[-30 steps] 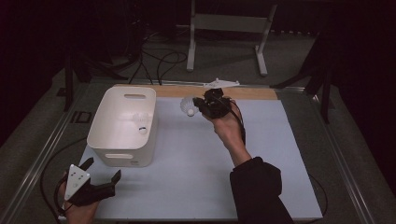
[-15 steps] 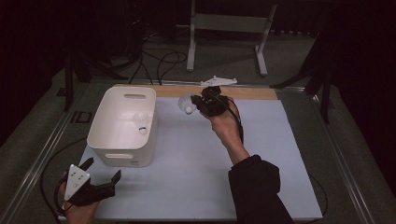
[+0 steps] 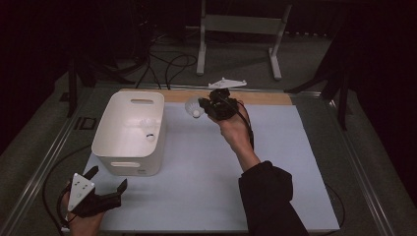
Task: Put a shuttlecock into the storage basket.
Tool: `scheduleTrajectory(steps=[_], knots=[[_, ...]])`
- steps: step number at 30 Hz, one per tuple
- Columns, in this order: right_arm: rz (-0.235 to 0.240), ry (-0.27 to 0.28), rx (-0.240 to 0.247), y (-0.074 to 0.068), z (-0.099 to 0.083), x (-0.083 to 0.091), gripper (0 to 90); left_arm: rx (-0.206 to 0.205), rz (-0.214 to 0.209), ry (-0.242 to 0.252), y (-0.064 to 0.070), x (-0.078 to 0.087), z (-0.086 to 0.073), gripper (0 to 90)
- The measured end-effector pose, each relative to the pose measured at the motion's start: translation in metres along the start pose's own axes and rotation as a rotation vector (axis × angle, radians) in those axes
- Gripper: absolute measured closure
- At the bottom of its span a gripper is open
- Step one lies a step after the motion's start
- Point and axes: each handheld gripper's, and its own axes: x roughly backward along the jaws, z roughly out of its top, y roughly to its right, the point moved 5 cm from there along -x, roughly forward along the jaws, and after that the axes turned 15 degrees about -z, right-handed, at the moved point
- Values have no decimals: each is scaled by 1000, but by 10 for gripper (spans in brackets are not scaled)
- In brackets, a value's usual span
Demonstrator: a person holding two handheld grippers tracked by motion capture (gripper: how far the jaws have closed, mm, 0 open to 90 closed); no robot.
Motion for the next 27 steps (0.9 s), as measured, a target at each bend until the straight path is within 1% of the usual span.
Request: scheduleTrajectory(steps=[14,19,22,27], knots=[[7,19,-2,-1,5,-2,893,0,0,1,0,0,0,1],[10,21,-5,-4,8,-3,892,0,-1,1,0,0,0,1],[9,25,2,-4,10,-3,893,1,-1,1,0,0,0,1],[17,32,-5,-6,12,-4,893,1,-2,1,0,0,0,1]])
